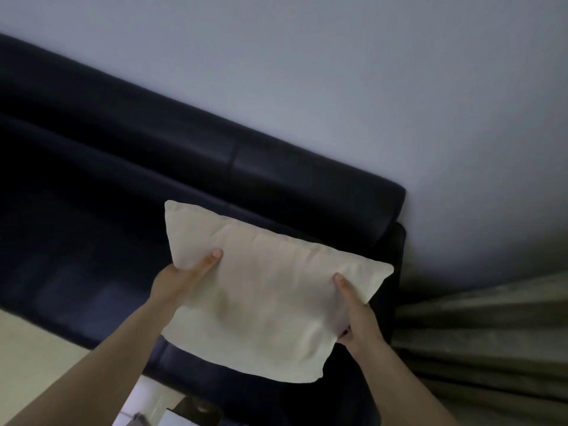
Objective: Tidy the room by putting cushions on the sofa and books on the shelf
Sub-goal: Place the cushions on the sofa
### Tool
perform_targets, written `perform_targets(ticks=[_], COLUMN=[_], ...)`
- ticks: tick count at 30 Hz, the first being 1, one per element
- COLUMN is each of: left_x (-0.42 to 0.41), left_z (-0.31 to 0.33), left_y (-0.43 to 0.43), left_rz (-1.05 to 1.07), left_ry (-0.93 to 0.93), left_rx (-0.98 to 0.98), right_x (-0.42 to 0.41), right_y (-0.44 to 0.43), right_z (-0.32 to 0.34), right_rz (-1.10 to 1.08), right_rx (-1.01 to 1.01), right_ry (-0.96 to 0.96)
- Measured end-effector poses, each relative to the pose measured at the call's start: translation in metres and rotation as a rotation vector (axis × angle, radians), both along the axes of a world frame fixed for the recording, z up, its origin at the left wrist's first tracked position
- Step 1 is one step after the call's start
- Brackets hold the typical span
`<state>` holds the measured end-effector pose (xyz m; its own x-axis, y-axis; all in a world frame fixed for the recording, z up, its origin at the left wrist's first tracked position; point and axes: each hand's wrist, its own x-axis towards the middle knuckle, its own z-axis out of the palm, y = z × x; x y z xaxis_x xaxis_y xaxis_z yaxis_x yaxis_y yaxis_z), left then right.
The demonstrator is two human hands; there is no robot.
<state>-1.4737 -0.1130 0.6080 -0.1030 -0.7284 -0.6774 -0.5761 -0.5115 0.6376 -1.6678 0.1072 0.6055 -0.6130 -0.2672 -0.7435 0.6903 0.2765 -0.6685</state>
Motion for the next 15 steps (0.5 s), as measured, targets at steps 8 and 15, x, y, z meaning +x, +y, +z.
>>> perform_targets(ticks=[8, 15], left_x=[-0.06, -0.107], left_z=[-0.046, -0.087], left_y=[-0.039, -0.031], left_rz=[-0.22, -0.415], left_ry=[-0.061, 0.096], left_rx=[0.022, 0.19], right_x=[-0.041, -0.066], right_y=[-0.028, -0.059], right_z=[-0.048, -0.077], right_rz=[-0.125, -0.092], right_rx=[0.053, 0.048], right_ry=[-0.007, -0.109])
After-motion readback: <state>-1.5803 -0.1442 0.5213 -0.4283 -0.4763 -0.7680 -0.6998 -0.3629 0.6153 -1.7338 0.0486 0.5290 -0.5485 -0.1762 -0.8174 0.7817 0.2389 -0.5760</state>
